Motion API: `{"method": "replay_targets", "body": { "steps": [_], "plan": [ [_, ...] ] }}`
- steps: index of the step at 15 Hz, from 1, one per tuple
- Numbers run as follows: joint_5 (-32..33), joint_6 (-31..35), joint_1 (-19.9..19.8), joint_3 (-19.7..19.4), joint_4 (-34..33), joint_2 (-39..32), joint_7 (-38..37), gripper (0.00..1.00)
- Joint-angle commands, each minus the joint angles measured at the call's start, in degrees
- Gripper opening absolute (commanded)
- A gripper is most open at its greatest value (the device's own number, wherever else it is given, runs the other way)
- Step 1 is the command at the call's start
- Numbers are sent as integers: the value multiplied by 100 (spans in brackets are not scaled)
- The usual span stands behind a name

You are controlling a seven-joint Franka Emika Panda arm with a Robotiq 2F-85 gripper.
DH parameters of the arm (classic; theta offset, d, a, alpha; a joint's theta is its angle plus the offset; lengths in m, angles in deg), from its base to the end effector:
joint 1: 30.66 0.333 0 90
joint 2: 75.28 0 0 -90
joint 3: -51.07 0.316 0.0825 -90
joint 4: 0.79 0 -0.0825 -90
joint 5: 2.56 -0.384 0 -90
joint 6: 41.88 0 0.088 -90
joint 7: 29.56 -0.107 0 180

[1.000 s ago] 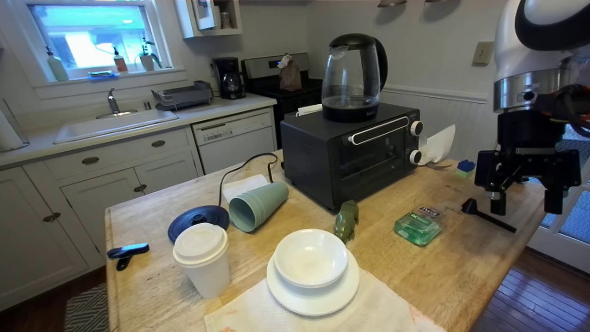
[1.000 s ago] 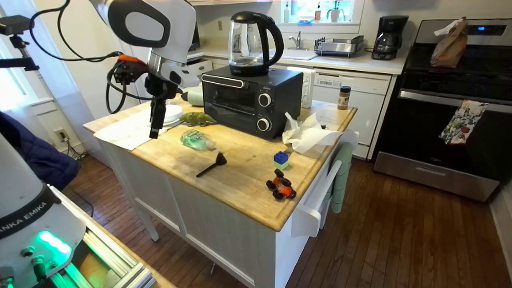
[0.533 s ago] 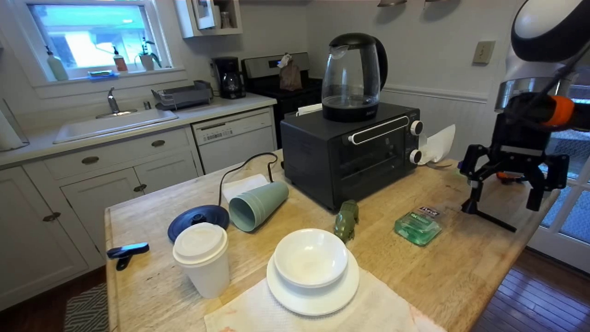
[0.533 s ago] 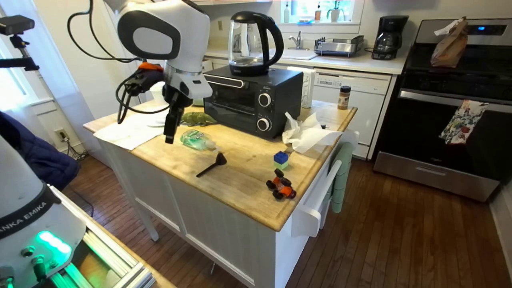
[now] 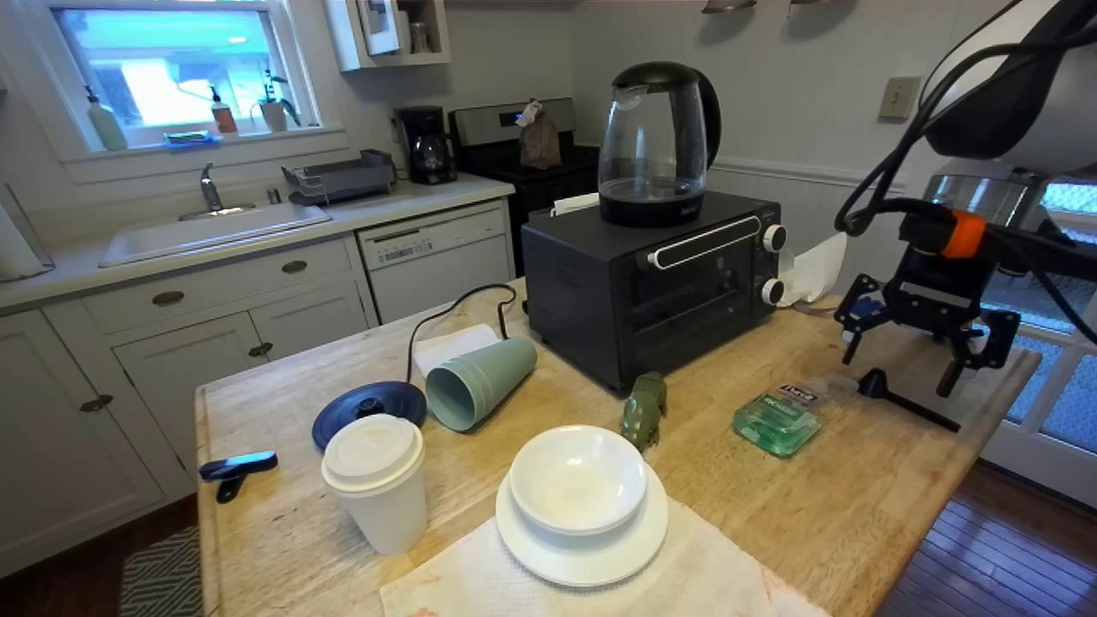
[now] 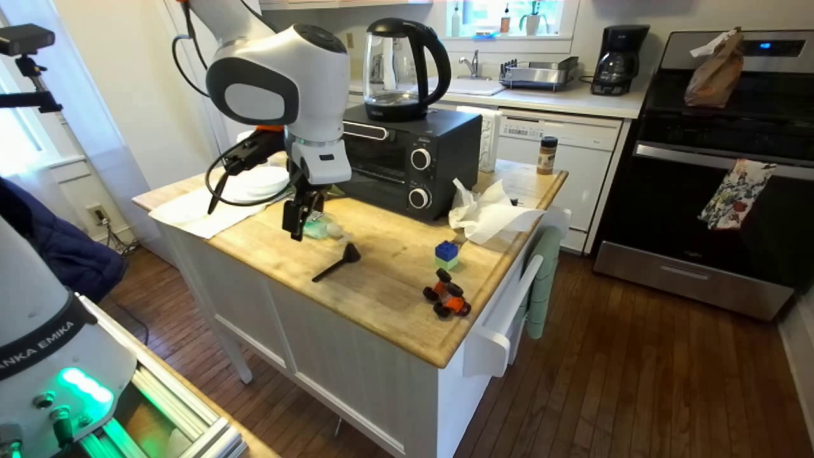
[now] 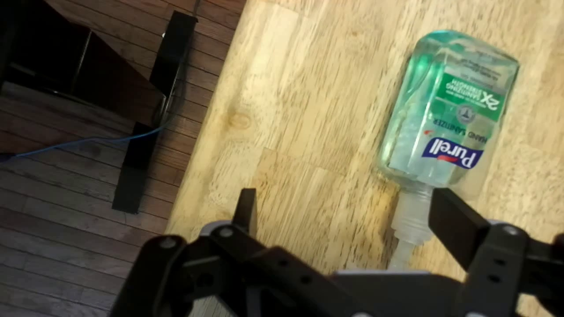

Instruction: Put the liquid soap bottle upright

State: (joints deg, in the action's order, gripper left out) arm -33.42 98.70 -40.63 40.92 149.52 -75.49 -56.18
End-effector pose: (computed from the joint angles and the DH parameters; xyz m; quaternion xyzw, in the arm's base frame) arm 0.3874 -0.1420 0.2344 -0.7946 0.5824 0.0918 0.1452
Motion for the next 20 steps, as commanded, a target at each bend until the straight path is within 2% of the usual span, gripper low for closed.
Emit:
{"method": "replay_targets", "body": {
  "steps": [1,13,18,19,20],
  "plan": [
    [-371,168,33,42,-258,-399,-146,100],
    [-533,143,93,145,-1063,-1278,-401,100],
    [-867,180,100,283,-1276,-1484,-282,100],
    [-916,184,104,298,-1302,-1514,-277,97],
    [-963,176,106,308,-1328,-1544,-265,86]
  ]
}}
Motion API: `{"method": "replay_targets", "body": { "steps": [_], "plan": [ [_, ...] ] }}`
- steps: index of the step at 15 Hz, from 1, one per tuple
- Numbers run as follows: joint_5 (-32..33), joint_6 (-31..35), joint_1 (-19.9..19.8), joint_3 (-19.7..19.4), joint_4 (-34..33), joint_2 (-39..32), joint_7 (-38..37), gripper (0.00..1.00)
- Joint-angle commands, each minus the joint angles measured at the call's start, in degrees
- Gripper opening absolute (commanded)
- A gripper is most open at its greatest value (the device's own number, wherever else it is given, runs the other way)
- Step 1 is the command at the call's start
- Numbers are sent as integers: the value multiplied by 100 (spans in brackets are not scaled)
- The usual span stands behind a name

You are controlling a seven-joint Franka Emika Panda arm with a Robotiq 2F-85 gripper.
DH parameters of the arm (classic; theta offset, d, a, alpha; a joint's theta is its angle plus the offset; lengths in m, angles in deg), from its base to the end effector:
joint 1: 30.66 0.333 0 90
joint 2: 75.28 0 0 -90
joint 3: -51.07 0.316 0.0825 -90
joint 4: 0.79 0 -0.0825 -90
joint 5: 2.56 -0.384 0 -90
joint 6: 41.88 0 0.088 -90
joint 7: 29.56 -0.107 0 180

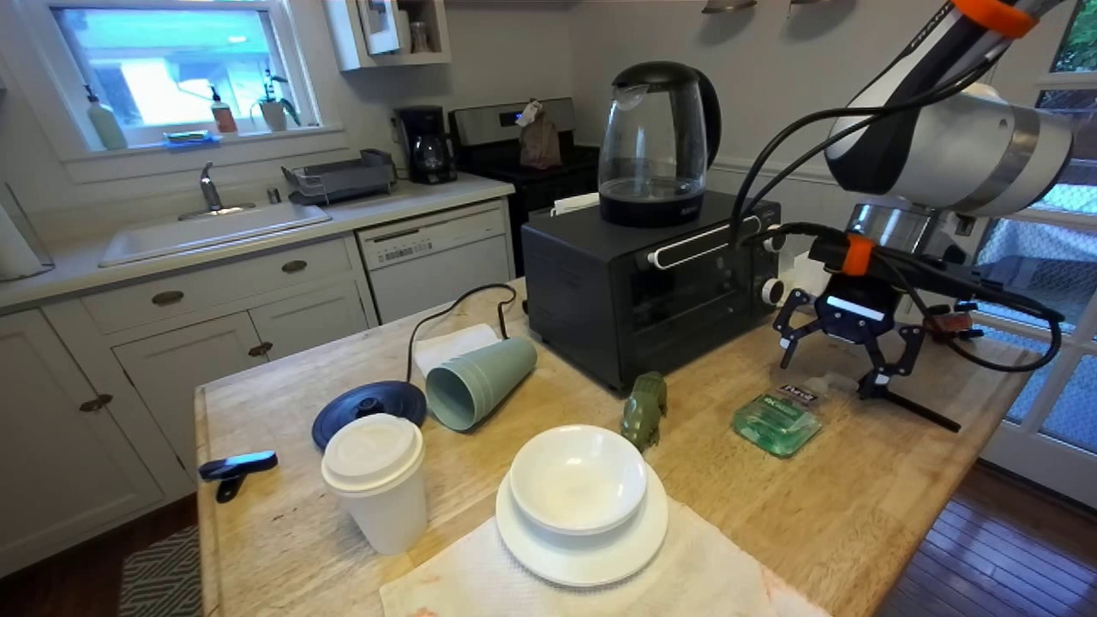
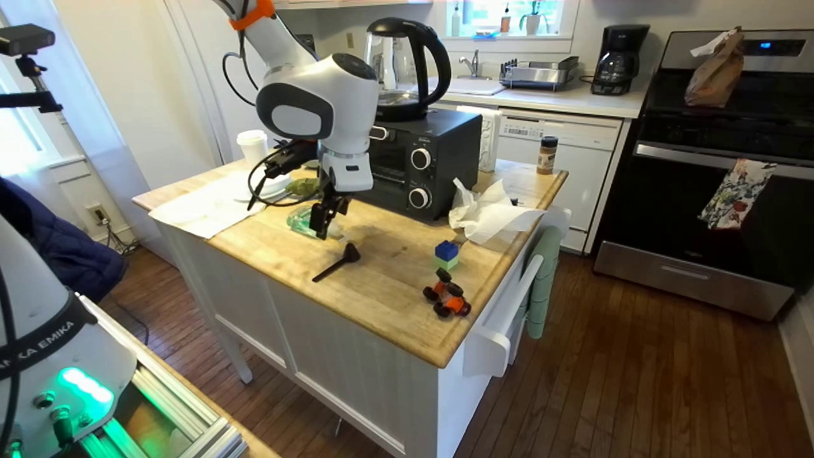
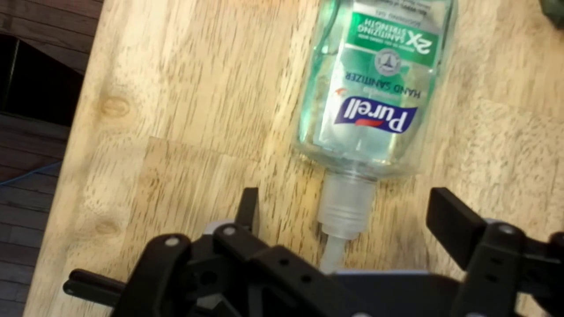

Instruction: Put the liquid soap bottle upright

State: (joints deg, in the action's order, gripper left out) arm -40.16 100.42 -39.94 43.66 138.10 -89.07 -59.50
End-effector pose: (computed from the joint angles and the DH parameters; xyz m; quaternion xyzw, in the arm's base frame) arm 0.4505 -0.1403 0.1965 -0.7614 0.6234 0.0986 0.1484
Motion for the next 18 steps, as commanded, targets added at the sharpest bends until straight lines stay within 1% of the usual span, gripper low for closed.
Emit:
{"method": "replay_targets", "body": {
  "steps": [1,2,4,5,6,7,8,9,10,11,12,15,16,18],
  "plan": [
    [-328,9,41,39,-206,-214,74,72],
    [-337,28,49,39,-214,-237,75,70],
    [-334,24,55,28,-233,-274,75,56],
    [-377,9,38,36,-250,-283,117,70],
    [-393,10,37,34,-254,-297,122,80],
    [-418,3,34,30,-260,-315,132,74],
    [-420,9,38,24,-260,-328,130,59],
    [-427,10,40,21,-258,-337,133,49],
    [-425,20,42,16,-254,-343,131,47],
    [-425,20,41,13,-255,-351,131,41],
    [-419,24,42,8,-254,-352,130,32],
    [-426,45,37,-2,-255,-358,138,11],
    [-411,53,43,-8,-256,-358,128,6],
    [-425,68,38,-9,-256,-351,137,8]
  ]
}}
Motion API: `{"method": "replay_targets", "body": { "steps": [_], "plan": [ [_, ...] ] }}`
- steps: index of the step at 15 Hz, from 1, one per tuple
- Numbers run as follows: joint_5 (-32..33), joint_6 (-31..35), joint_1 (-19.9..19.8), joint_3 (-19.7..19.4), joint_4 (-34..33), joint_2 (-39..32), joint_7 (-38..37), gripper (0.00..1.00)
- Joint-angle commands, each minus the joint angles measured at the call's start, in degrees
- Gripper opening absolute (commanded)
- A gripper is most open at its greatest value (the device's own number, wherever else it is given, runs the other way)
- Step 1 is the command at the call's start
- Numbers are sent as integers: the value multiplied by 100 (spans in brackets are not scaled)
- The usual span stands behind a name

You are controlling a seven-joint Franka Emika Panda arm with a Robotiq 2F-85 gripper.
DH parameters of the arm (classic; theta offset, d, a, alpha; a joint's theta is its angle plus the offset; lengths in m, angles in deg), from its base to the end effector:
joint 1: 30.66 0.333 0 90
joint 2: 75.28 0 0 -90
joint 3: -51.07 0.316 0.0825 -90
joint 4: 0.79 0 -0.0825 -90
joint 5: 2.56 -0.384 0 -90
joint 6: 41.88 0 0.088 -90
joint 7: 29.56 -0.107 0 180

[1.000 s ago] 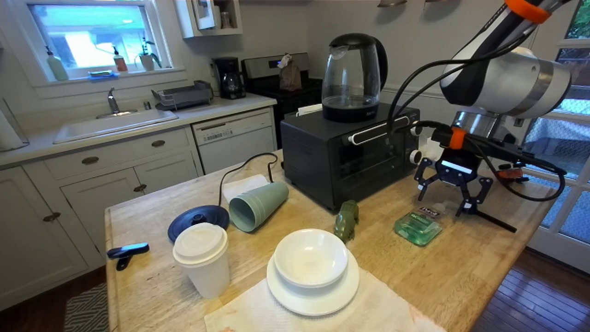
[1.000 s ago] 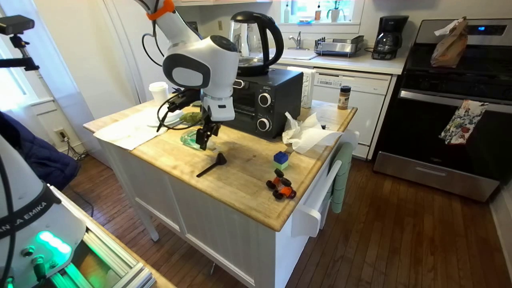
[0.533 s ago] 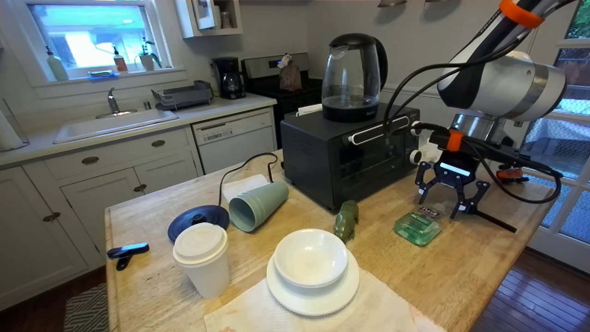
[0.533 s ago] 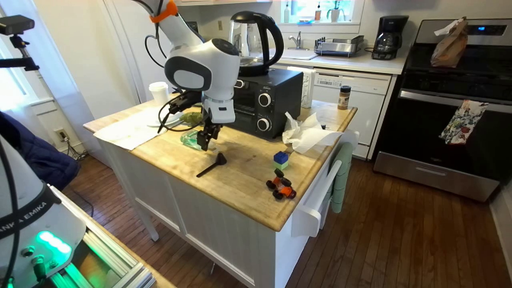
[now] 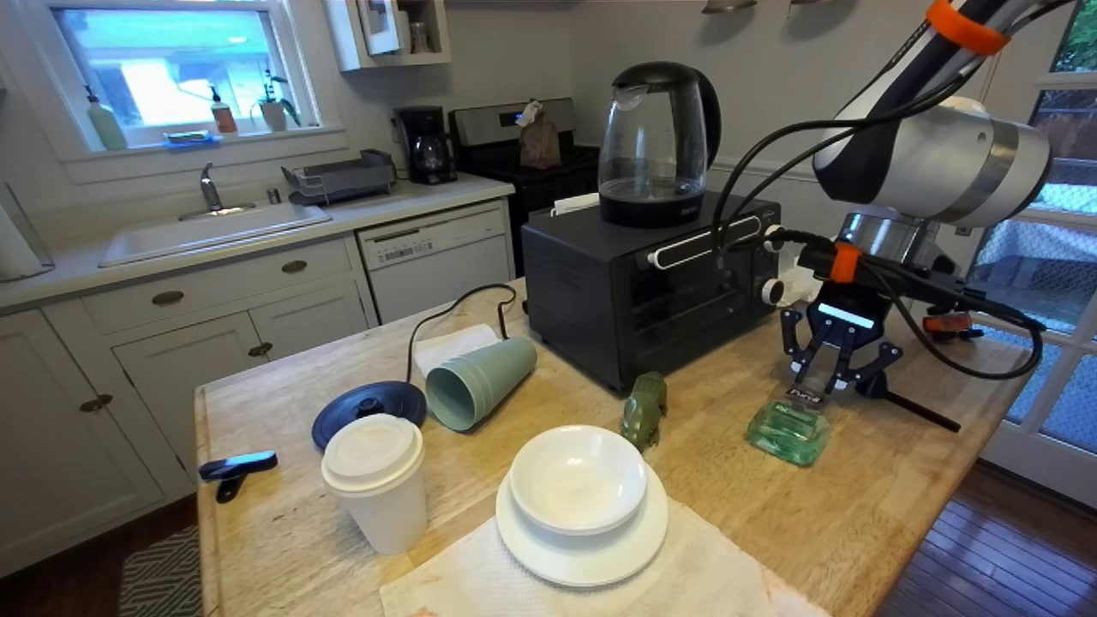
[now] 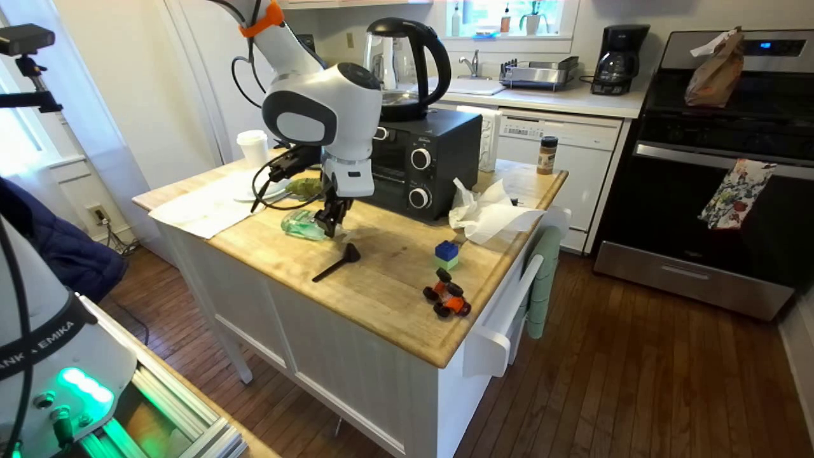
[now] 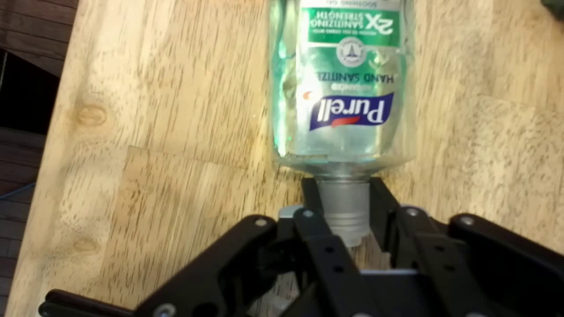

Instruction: Put the liquid soap bottle upright

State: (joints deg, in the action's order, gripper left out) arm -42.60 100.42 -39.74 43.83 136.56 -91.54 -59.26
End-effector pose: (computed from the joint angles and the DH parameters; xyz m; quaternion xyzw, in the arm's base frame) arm 0.4563 -0.1394 0.1845 -0.7511 0.6332 0.1055 0.1540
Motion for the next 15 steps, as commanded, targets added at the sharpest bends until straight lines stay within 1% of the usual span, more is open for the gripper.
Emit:
{"method": "replay_targets", "body": {
  "steps": [1,5,7,11,12,14,15],
  "plan": [
    [-273,-2,-19,1,-127,-108,182,8],
    [-287,198,63,7,-15,77,130,8],
    [-120,323,153,-22,81,243,19,8],
    [75,35,269,-41,194,612,-197,8],
    [142,-13,303,-49,234,721,-249,8],
    [411,93,412,-76,332,930,-452,8],
    [649,243,478,-84,411,1035,-614,8]
  ]
}}
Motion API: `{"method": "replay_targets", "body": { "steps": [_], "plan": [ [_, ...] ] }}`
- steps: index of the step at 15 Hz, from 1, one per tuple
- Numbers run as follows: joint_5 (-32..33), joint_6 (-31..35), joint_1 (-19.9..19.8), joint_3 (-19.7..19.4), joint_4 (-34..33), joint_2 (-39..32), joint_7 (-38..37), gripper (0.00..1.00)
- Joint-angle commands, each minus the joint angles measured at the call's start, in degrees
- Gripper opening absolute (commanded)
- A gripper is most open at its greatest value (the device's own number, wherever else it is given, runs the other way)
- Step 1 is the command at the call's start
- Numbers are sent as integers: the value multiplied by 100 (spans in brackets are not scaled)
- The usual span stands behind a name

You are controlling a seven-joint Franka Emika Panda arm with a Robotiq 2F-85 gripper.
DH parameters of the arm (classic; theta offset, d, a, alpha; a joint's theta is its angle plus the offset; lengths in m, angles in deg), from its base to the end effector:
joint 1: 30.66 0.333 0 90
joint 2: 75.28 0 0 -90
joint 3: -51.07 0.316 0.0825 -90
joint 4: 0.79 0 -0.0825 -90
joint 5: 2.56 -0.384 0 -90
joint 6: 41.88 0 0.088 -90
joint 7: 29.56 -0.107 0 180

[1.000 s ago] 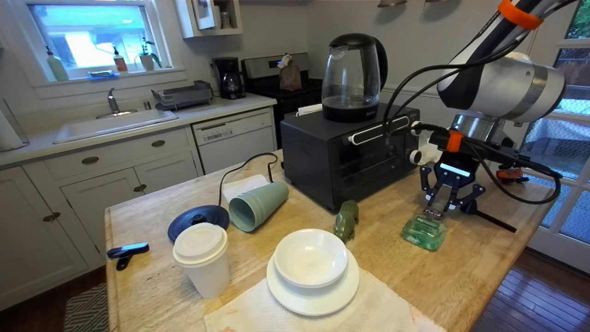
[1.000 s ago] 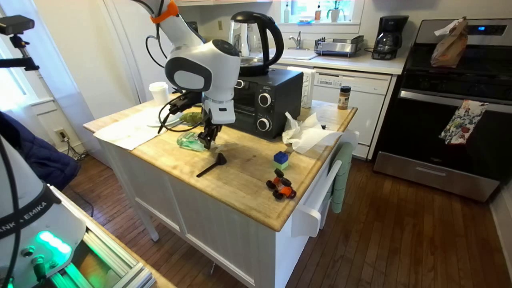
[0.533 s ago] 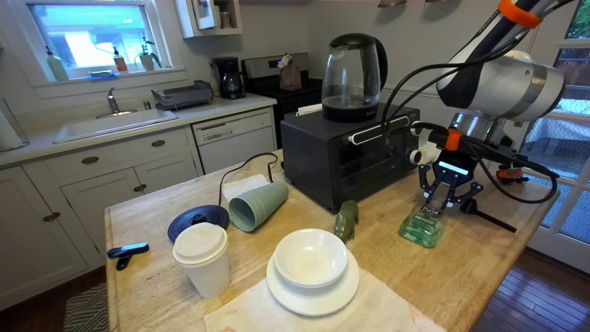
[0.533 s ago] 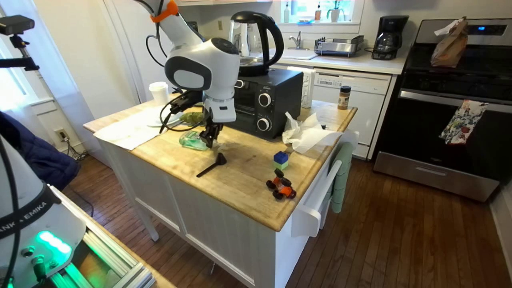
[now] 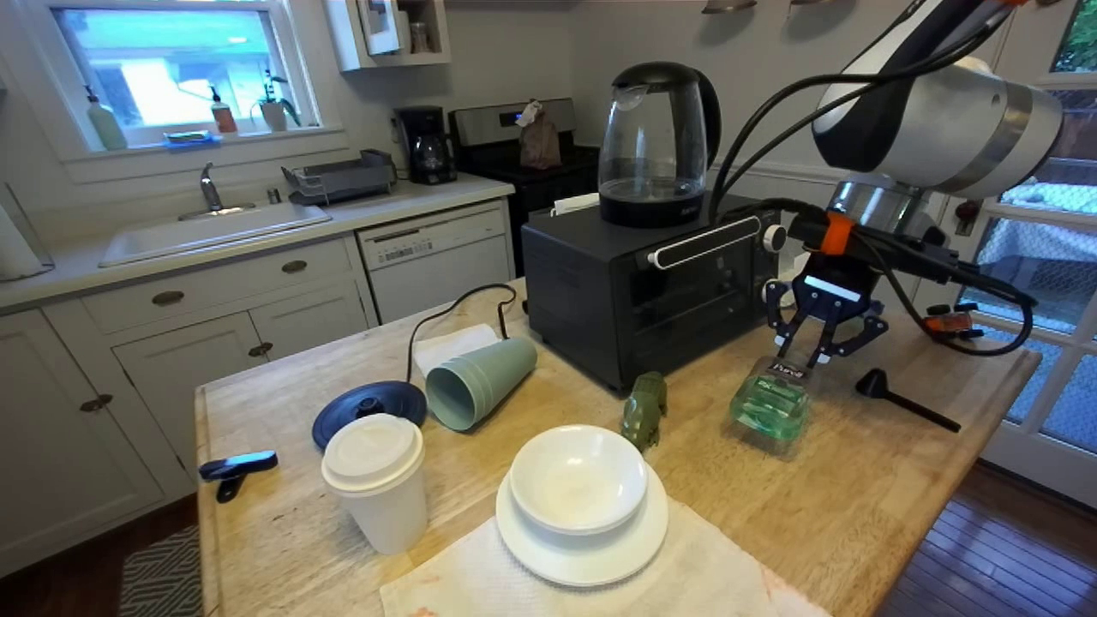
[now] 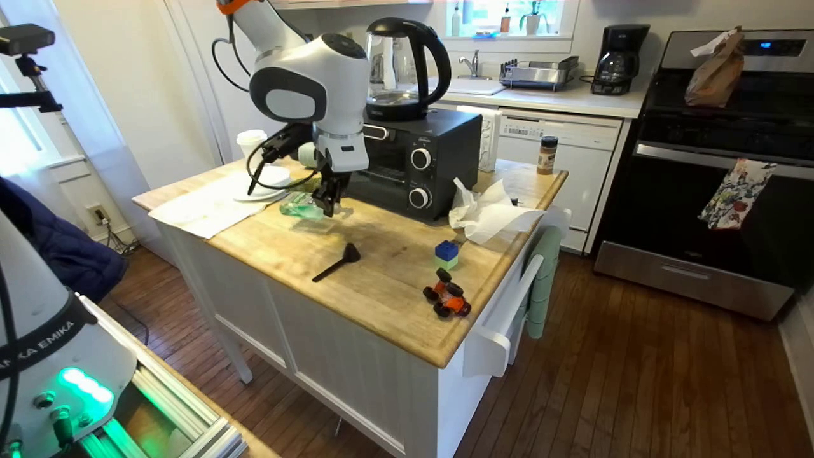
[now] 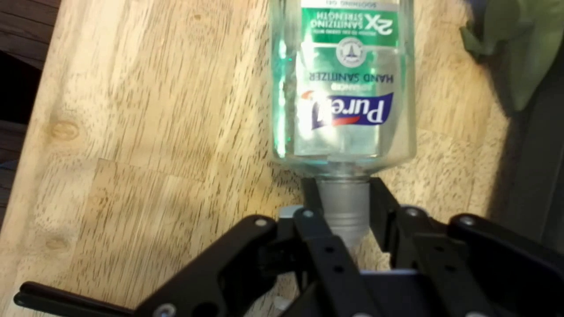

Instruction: Put the liquid soap bottle upright

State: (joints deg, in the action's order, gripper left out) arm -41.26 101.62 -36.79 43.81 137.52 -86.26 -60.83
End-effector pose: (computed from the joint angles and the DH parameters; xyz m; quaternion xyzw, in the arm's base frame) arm 0.4693 -0.1178 0.2242 -0.7694 0.6136 0.0700 0.1633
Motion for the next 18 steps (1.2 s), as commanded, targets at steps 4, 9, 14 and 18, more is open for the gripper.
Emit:
{"method": "replay_targets", "body": {
  "steps": [4,9,14,18],
  "plan": [
    [2190,989,417,-97,728,864,-1717,8],
    [4573,1779,1198,-955,983,800,-3379,8],
    [6862,1671,1517,-1462,874,1068,-5038,8],
    [8470,1564,1378,-1302,844,1287,-6362,8]
  ]
}}
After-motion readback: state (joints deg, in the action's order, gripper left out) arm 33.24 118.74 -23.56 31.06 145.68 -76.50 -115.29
